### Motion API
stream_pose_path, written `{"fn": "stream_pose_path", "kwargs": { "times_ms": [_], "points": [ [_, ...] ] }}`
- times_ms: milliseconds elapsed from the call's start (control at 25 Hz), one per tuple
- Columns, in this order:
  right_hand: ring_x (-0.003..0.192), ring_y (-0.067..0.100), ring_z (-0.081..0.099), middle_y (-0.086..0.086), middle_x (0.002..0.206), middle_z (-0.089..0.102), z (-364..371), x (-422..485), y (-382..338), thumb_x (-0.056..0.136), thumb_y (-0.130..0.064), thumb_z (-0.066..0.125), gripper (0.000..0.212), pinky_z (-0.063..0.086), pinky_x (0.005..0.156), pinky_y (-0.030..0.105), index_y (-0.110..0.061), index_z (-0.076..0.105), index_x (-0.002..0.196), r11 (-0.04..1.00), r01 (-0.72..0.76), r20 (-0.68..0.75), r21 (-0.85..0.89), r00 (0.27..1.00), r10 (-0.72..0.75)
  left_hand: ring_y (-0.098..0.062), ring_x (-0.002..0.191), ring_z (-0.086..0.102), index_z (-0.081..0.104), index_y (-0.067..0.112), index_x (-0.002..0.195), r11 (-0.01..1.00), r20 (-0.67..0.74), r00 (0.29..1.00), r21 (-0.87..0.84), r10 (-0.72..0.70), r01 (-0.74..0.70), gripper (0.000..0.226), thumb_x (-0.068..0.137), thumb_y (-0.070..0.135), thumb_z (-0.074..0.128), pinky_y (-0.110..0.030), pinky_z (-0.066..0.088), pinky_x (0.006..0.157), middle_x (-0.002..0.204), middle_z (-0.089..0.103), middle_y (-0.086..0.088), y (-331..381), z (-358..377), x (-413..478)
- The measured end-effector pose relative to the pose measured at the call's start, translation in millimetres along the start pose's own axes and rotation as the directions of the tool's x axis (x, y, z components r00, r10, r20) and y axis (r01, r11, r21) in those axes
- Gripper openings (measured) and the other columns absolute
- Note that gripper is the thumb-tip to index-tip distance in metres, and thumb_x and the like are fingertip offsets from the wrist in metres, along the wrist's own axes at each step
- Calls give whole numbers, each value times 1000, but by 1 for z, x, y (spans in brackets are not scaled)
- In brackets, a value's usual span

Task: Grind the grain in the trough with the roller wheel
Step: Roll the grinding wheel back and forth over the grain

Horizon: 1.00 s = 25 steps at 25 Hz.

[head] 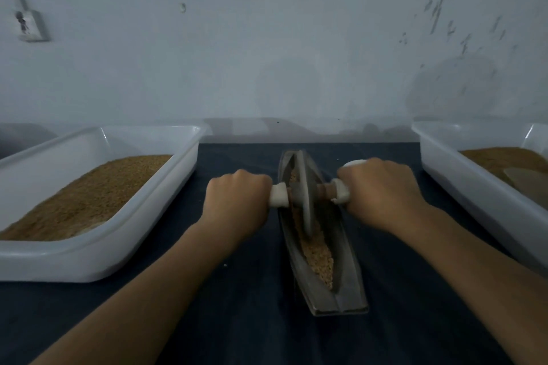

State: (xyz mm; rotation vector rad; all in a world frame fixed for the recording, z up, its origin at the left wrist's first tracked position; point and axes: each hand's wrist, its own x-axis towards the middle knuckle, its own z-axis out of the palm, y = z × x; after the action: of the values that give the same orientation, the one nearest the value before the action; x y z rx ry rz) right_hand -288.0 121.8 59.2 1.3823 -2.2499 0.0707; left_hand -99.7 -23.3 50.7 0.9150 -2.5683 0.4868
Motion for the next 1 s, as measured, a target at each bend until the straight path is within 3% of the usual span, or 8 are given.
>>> {"fn": "stream_pose_path", "kwargs": {
  "times_ms": [200, 320, 400, 560, 680, 760, 880, 1000],
  "points": [
    [54, -1, 27, -12, 58, 43, -7, -45, 8, 73, -42, 62, 33, 17, 45, 22, -37, 32, 62, 999, 33, -48, 8, 998, -33, -8, 43, 23, 26, 33, 66, 988, -95, 988, 108, 124, -113, 47, 75, 40, 72, -23, 11, 44, 55, 30, 11, -1, -10, -30],
    [56, 8, 42, -11, 64, 48, 3, -19, 1, 80, -37, 63, 32, 17, 46, 24, -32, 34, 67, 1000, -4, -81, -29, 997, 2, -13, 49, 31, 36, 30, 69, 996, -45, 997, 73, 57, -53, 33, 84, 33, 65, -28, 21, 46, 61, 33, 8, 2, -1, -3],
    [71, 18, 58, -7, 79, 58, 8, 7, -6, 88, -35, 61, 24, 27, 50, 28, -29, 41, 76, 998, -55, -19, 38, 998, 56, -19, 60, 42, 54, 23, 82, 999, 5, 1000, 30, 15, -15, 9, 89, 26, 59, -33, 33, 54, 69, 41, 4, 4, -1, 22],
    [75, 19, 58, -7, 82, 58, 3, 3, -1, 89, -35, 61, 25, 38, 55, 31, -32, 39, 77, 999, -27, 43, 46, 999, 25, -18, 61, 43, 58, 27, 86, 999, 47, 998, 2, 39, -39, 4, 89, 29, 61, -33, 34, 55, 72, 45, 5, 2, -6, 17],
    [55, 15, 43, -11, 65, 46, 0, -44, 11, 76, -45, 52, 28, 21, 45, 23, -37, 26, 70, 995, 97, -110, 5, 989, -96, -9, 44, 15, 27, 32, 63, 982, -123, 974, 35, 188, -186, 54, 64, 38, 80, -23, 13, 44, 56, 21, 11, 0, -14, -29],
    [49, 17, 39, -10, 62, 44, -1, -57, 15, 71, -50, 42, 18, 15, 47, 21, -42, 26, 71, 993, 119, -149, 21, 982, -115, -7, 43, 4, 22, 32, 63, 979, -183, 962, 61, 202, -194, 66, 49, 34, 87, -19, 6, 47, 53, 12, 11, -1, -21, -33],
    [52, 18, 40, -10, 60, 44, 7, -34, 5, 75, -41, 54, 25, 14, 47, 23, -34, 31, 69, 999, 38, -139, -20, 989, -40, -11, 45, 18, 34, 30, 67, 994, -87, 991, 60, 99, -94, 41, 74, 34, 73, -26, 16, 46, 57, 27, 9, 4, -4, -14],
    [66, 20, 54, -8, 73, 55, 9, 17, -6, 88, -40, 62, 27, 27, 54, 30, -30, 40, 77, 1000, 9, -92, -25, 996, -11, -17, 57, 40, 58, 25, 86, 1000, 3, 1000, -13, -22, 22, 4, 89, 28, 58, -33, 32, 55, 72, 46, 4, 3, 6, 26]
  ]
}}
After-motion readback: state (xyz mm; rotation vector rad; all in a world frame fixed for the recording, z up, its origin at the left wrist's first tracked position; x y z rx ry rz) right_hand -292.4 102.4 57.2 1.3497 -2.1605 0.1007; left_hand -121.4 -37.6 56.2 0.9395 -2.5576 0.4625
